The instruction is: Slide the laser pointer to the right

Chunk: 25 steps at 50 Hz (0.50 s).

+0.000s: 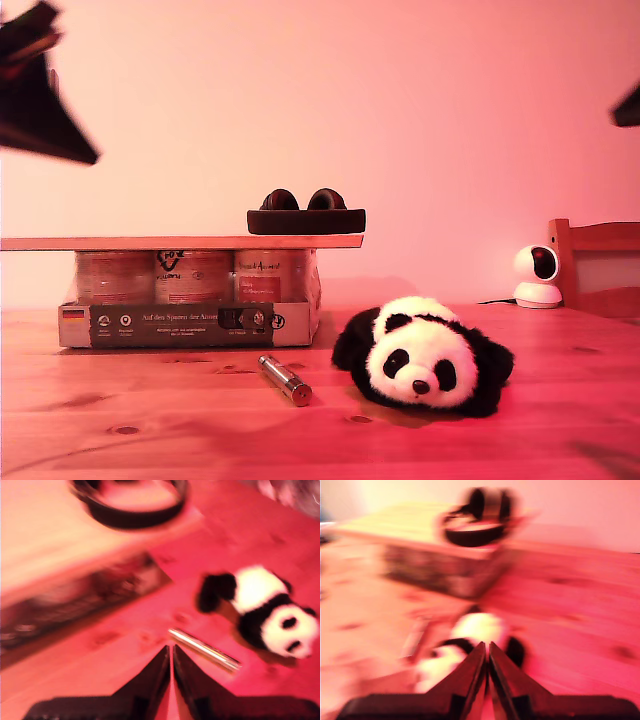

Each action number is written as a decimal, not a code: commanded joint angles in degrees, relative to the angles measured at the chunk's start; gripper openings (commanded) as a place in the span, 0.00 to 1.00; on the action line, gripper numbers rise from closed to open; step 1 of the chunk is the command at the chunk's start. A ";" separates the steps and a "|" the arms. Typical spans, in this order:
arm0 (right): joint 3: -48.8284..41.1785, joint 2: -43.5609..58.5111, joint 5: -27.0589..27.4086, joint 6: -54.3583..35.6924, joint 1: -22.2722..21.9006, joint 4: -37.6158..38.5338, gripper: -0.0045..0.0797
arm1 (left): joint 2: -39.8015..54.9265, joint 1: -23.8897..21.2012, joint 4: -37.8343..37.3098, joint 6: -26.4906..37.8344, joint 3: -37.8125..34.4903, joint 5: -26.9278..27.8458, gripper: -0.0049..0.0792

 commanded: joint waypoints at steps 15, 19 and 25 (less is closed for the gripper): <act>-0.37 -2.25 5.79 -2.45 0.24 -3.39 0.04 | -7.48 3.50 1.73 -1.90 -5.29 -1.77 0.03; -0.37 -2.38 5.92 -3.23 0.24 -3.13 0.04 | -8.85 4.26 1.73 -2.05 -5.62 -2.32 0.03; -0.37 -2.38 5.92 -3.19 0.24 -2.08 0.04 | -11.32 5.40 1.75 -2.08 -6.47 -3.06 0.03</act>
